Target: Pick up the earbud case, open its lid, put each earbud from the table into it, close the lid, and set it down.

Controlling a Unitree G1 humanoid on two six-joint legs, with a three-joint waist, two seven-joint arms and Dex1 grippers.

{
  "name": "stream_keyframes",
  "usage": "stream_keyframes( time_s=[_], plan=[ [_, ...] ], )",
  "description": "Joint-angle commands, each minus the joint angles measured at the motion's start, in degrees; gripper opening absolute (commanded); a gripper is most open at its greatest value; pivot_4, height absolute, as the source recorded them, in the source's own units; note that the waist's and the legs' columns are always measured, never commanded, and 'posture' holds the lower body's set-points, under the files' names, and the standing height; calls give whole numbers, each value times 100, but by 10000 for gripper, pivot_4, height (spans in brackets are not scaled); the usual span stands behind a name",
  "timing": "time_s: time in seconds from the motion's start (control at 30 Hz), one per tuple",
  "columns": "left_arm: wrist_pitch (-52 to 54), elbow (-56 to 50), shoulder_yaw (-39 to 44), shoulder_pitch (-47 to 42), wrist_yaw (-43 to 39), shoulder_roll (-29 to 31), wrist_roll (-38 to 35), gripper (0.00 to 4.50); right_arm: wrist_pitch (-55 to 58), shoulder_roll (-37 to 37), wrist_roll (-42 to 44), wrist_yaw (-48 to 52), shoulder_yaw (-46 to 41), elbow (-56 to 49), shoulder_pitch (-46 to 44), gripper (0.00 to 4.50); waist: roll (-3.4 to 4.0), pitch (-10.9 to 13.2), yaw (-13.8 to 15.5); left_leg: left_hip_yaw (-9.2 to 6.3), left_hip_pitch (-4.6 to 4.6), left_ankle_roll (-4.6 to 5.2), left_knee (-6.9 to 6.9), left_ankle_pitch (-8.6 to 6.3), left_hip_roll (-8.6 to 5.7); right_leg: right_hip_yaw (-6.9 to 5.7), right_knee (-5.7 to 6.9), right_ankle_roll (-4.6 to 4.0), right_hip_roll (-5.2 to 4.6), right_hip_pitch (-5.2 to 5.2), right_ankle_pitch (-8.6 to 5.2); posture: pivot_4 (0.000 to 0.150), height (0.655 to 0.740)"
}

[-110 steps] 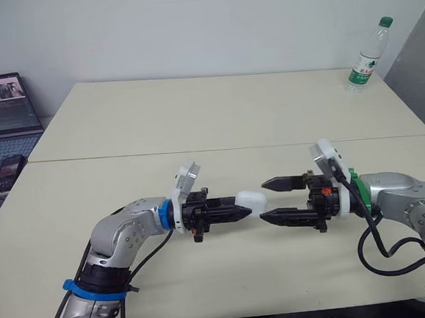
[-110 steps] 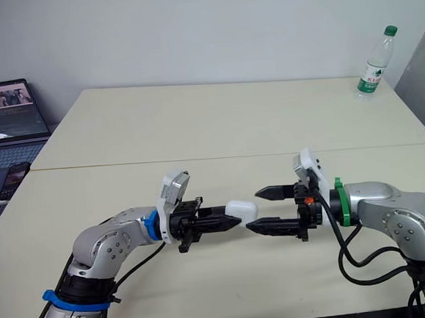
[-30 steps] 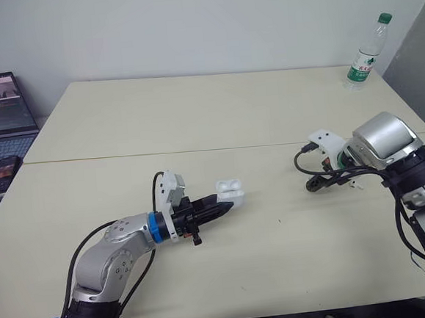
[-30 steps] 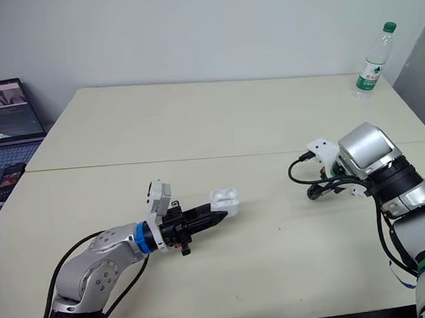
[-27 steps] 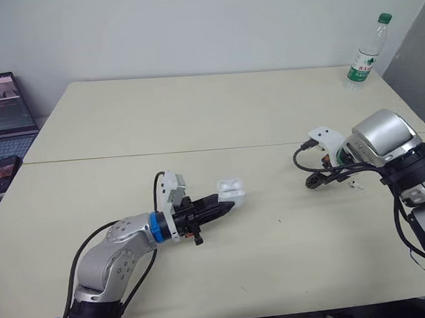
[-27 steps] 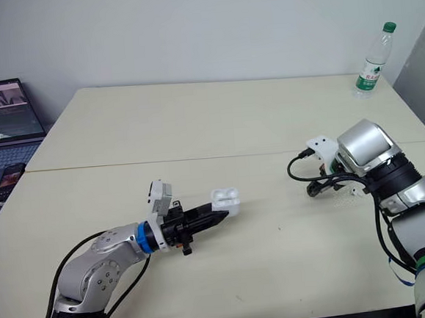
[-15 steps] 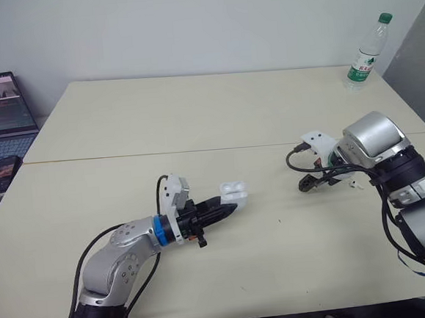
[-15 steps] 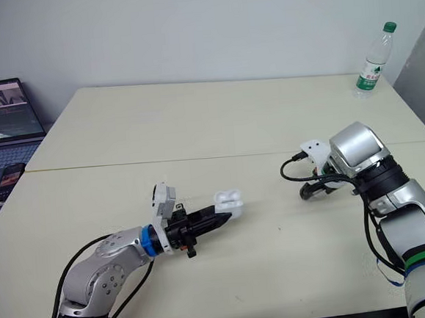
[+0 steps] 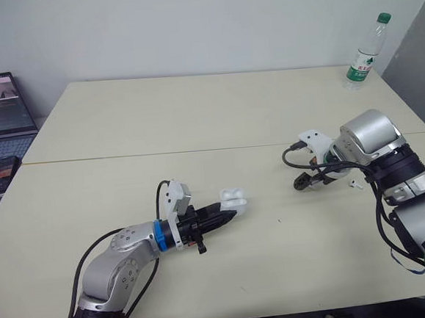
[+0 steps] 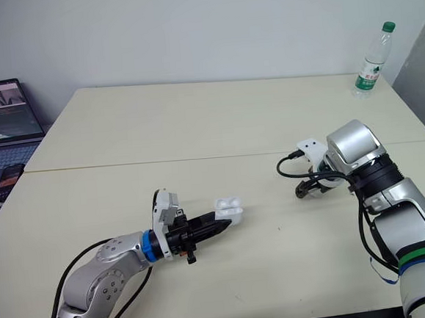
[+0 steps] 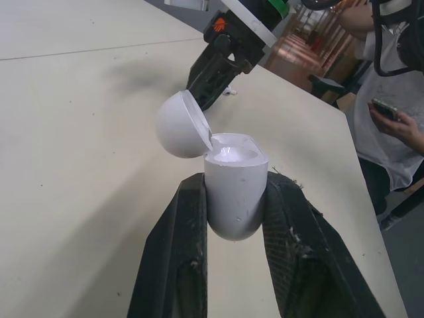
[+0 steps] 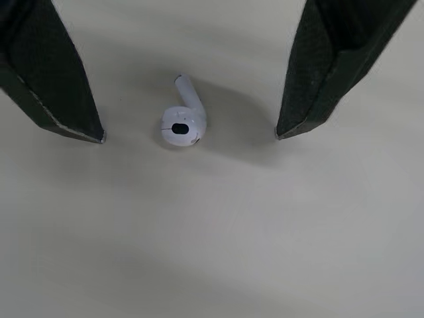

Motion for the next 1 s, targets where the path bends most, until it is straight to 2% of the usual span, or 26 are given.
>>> stream_keyframes(
  time_s=[0.03, 0.23, 0.27, 0.6, 0.7, 0.83, 1.0],
  plan=[
    [-147, -281, -15, 6, -35, 19, 0, 7600, 43, -49, 35, -10, -88, -89, -99, 28543, 0, 0, 0, 0, 0, 0, 0, 0, 0, 0, 0, 0, 0, 0, 0, 1500, 7400],
    [-146, -257, -21, -13, -28, -5, -2, 7600, 43, -39, 16, -24, -83, -125, -98, 6016, 0, 0, 0, 0, -1, 0, 0, 0, 0, 0, 0, 0, 0, 0, 0, 1500, 7400],
    [-153, -250, -25, -12, -31, -5, 5, 7600, 43, -52, 35, -21, -69, -148, -85, 3922, 0, 0, 0, 0, -1, 0, 0, 0, 0, 0, 0, 0, 0, 0, 0, 1500, 7400],
    [-166, -218, -28, -29, 3, -48, -3, 7600, 43, -109, 421, -92, -366, -292, -171, 3926, 0, 0, 0, 0, -1, 0, 0, 0, 0, -1, 0, 0, 0, 0, 0, 1500, 7400],
    [-187, -161, -49, -122, 71, -144, 17, 7600, 43, 3, 495, -224, -1011, -691, -204, 3926, 1, 1, 4, 0, -4, 0, 0, 0, -1, 0, 0, 0, 0, -1, 0, 1500, 7400],
    [-232, 64, -157, -399, 334, -524, 84, 7600, 43, 402, 845, -411, -2386, -1563, -158, 3926, 1, 1, 19, -8, -10, 0, 0, 0, -1, -6, 0, 1, 0, -4, 0, 1500, 7400],
    [-264, 335, 31, -798, 1138, -1304, 94, 7600, 43, 1487, 1026, -1169, -3974, -2553, -56, 3926, 1, -1, 38, -18, -16, 0, 2, 0, 0, -14, 2, 1, -1, -4, 1, 1500, 7400]
  ],
)
